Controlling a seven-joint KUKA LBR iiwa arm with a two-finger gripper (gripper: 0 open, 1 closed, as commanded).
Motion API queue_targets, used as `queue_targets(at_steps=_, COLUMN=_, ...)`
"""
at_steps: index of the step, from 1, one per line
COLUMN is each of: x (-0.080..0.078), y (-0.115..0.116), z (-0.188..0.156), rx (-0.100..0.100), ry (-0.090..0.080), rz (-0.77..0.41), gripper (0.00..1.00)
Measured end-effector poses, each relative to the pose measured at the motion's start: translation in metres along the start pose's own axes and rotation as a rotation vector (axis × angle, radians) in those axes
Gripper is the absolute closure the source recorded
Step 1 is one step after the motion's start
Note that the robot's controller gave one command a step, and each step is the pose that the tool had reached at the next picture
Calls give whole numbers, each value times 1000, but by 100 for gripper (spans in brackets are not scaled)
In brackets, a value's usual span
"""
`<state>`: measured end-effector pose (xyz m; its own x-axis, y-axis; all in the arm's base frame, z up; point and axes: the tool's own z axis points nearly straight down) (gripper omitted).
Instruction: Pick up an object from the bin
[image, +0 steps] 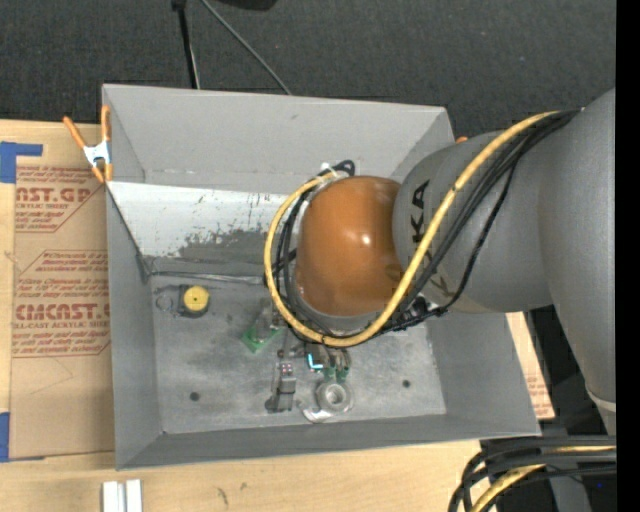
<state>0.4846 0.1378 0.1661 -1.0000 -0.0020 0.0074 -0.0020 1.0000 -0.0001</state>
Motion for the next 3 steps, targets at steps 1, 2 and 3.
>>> queue_targets(at_steps=1, x=-50, y=-61, z=57, rx=3, ry=-6, rz=-207, gripper=0)
queue_targets(at_steps=2, x=-90, y=-17, z=93, rx=1, ry=-16, rz=-353, gripper=0)
queue_targets(at_steps=3, x=-105, y=4, z=92, rx=4, ry=-19, rz=-776, gripper=0)
